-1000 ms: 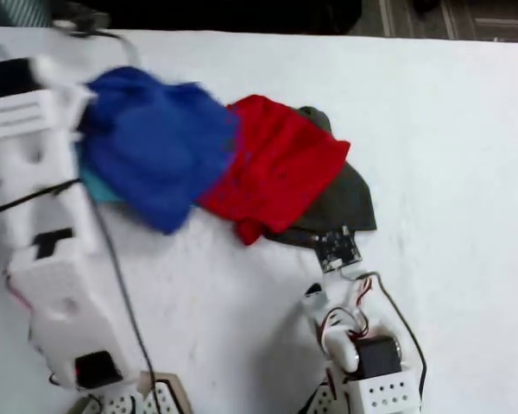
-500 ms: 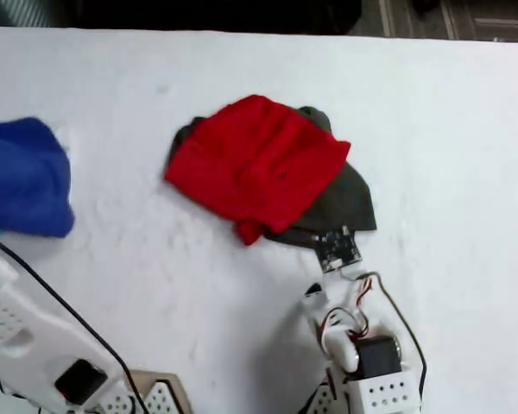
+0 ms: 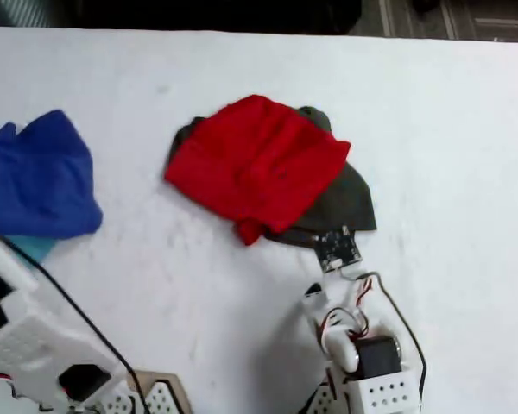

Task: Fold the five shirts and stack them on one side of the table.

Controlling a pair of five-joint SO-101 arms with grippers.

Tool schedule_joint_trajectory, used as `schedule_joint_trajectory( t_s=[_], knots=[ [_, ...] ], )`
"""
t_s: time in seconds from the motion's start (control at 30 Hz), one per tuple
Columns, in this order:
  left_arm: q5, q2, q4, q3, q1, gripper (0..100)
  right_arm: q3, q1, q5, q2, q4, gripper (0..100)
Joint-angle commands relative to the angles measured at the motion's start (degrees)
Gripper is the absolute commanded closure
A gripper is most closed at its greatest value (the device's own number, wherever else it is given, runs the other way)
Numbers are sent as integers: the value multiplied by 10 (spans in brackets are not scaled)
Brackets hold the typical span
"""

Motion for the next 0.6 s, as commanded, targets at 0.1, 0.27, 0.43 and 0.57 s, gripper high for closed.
schedule_joint_trajectory(
  t_s=[0.1, 0.27, 0.43, 0.57],
  knots=[
    [55, -77, 1, 158, 202, 702, 6, 0, -5, 1, -10, 773],
    [94, -81, -10, 273, 359, 702, 6, 0, -5, 1, -10, 773],
    [118, -80, -104, 389, 492, 702, 6, 0, -5, 1, -10, 773],
    [120, -37, -166, 465, 555, 703, 6, 0, -5, 1, -10, 773]
  ],
)
